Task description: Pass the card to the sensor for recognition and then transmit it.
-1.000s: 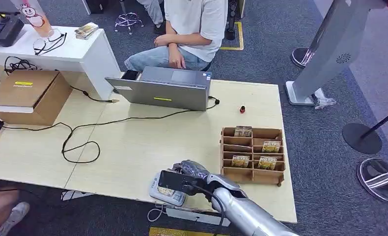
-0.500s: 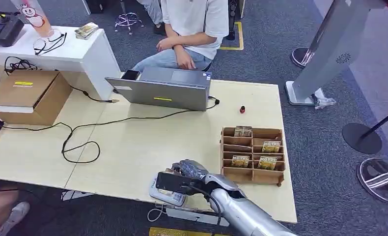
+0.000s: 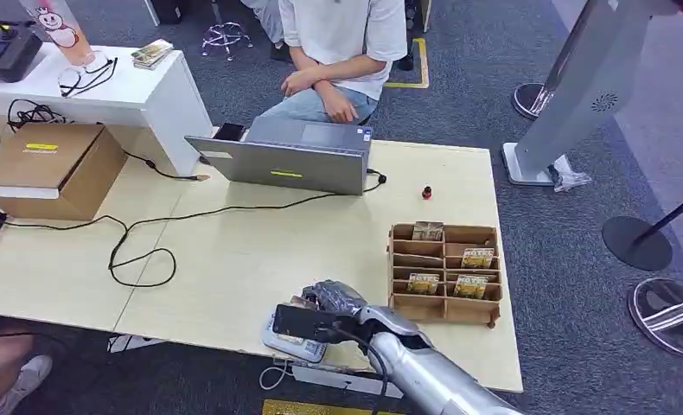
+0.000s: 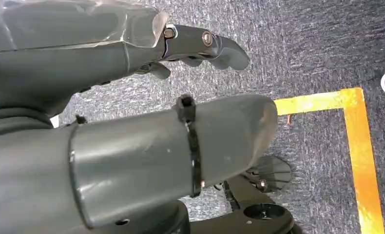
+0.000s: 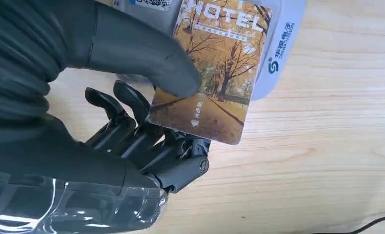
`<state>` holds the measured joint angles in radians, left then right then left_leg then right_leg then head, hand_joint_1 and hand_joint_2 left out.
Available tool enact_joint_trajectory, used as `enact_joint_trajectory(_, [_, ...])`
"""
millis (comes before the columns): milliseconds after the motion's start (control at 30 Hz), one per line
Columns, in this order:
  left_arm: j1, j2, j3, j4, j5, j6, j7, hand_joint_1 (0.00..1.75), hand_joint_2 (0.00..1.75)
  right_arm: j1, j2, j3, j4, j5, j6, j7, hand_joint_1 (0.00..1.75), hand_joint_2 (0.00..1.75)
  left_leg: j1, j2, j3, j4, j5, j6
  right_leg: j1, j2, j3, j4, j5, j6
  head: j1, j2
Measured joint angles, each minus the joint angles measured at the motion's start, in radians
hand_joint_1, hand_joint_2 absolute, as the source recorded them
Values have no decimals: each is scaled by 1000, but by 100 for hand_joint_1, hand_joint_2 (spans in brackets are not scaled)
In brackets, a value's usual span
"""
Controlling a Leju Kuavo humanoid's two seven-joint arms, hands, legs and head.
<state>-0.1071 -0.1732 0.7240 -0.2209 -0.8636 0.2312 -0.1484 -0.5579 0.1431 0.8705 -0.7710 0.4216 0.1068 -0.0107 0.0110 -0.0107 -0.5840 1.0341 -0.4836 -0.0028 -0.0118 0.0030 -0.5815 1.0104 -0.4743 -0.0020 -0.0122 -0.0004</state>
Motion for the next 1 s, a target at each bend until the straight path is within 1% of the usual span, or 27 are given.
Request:
enact_joint_trajectory(233, [0,0,0,0,13,4,0,0,0,-6,9,4,0,106,-31,21,175,175,0,0,0,0,0,0,0,0,0,0,0,0,0,0])
enact_joint_trajectory(367, [0,0,0,0,17,4,0,0,0,-9,13,10,-2,145,-39,32,175,175,0,0,0,0,0,0,0,0,0,0,0,0,0,0])
enact_joint_trajectory(567, [0,0,-1,0,19,4,-1,0,0,-12,13,21,-8,171,-41,39,175,175,0,0,0,0,0,0,0,0,0,0,0,0,0,0])
enact_joint_trajectory(900, [0,0,-7,0,14,2,-1,0,0,-12,14,23,-10,174,-40,40,175,175,0,0,0,0,0,0,0,0,0,0,0,0,0,0])
enact_joint_trajectory(1000, [0,1,-10,0,10,-8,-1,0,0,-12,14,23,-10,190,-35,42,175,175,0,0,0,0,0,0,0,0,0,0,0,0,0,0])
